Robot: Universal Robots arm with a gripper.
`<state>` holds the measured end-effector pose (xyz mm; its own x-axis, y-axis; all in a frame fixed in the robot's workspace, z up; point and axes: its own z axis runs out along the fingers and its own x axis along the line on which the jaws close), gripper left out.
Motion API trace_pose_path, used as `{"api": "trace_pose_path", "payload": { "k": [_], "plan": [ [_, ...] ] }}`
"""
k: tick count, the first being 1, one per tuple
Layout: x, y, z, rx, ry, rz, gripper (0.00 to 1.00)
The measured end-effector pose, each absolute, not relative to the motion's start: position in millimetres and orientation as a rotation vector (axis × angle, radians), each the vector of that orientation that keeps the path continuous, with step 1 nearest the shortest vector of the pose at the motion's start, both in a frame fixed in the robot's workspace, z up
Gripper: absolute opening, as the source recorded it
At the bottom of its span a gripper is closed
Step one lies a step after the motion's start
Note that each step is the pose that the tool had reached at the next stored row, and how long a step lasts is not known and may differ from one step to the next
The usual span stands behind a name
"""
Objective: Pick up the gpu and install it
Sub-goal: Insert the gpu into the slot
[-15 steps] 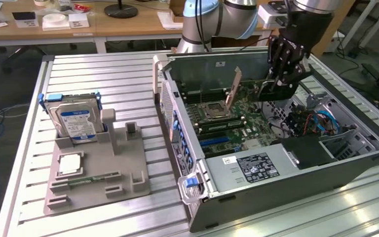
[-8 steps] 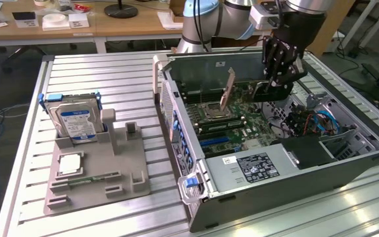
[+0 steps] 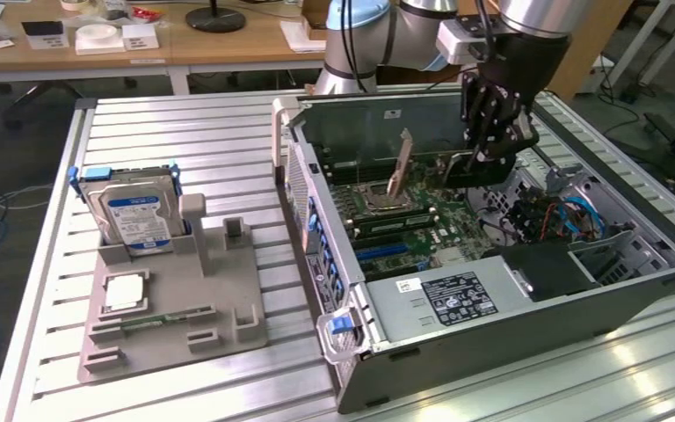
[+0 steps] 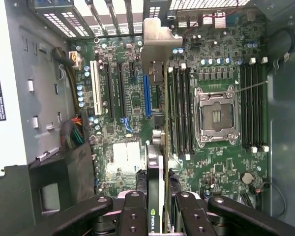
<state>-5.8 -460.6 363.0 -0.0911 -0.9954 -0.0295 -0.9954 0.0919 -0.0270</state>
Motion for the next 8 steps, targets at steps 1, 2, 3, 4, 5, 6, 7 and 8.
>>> {"api": "trace_pose_path", "payload": {
  "k": [1, 2, 3, 4, 5, 6, 7, 8],
  "plan": [
    [-6.6, -460.6, 361.5, -2.090, 2.291, 0.000, 0.27],
    [-7.2, -460.6, 360.4, -2.090, 2.291, 0.000, 0.27],
    [-7.4, -460.5, 359.7, -2.090, 2.291, 0.000, 0.27],
    [-7.4, -460.5, 359.4, -2.090, 2.291, 0.000, 0.27],
    [-7.4, -460.5, 359.5, -2.091, 2.291, 0.000, 0.27],
    [-7.4, -460.6, 359.4, -2.091, 2.291, 0.000, 0.27],
    [-7.4, -460.6, 359.4, -2.091, 2.291, 0.000, 0.27],
    [-7.4, -460.6, 359.4, -2.091, 2.291, 0.000, 0.27]
  ]
}}
